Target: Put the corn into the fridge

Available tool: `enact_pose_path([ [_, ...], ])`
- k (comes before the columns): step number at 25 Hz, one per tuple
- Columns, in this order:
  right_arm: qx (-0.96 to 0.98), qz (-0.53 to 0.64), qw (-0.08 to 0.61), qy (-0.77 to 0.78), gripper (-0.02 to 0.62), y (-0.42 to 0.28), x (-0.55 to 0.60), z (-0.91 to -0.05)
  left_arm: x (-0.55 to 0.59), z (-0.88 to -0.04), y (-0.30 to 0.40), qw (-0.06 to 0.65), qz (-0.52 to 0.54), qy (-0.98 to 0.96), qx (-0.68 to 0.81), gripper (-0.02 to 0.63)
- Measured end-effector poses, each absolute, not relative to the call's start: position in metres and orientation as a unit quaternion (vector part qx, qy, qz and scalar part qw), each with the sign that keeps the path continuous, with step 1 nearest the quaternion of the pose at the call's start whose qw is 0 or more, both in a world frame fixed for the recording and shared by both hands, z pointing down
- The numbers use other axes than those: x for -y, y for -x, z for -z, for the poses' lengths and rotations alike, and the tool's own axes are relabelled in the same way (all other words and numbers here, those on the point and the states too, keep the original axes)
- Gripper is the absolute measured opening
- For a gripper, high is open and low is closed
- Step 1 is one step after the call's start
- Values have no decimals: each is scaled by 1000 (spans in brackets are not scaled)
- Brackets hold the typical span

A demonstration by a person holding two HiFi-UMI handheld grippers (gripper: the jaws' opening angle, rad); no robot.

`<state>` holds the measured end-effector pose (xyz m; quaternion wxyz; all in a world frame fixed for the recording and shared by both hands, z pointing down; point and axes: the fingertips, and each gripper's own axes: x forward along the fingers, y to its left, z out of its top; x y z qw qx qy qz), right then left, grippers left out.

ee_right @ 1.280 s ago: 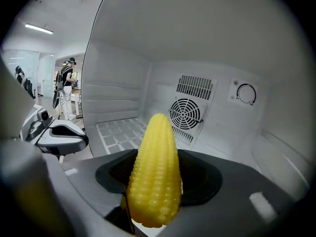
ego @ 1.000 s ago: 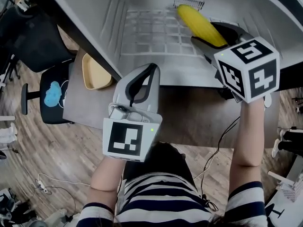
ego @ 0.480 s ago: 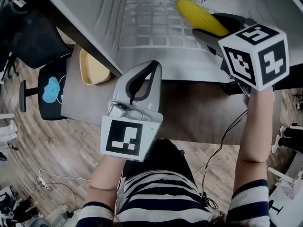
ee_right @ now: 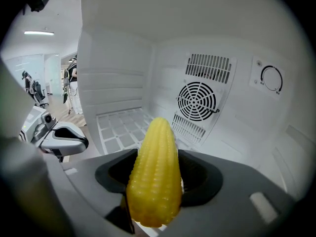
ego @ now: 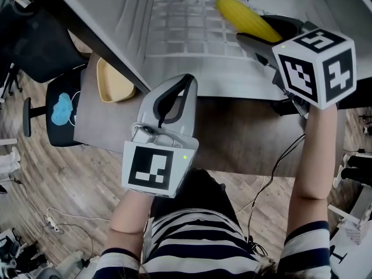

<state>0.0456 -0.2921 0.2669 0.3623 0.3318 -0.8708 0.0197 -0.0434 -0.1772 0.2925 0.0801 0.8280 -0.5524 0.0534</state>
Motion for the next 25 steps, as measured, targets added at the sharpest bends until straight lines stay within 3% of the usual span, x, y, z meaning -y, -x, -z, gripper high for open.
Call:
enact_pose_path([
  [13, 869, 13, 340, -359, 304, -47, 293, -263, 176, -292, 48, 84, -53, -834, 543, 0],
  [25, 861, 26, 233, -450, 256, -76, 268, -219, 170, -273, 50, 63, -39, -839, 539, 0],
])
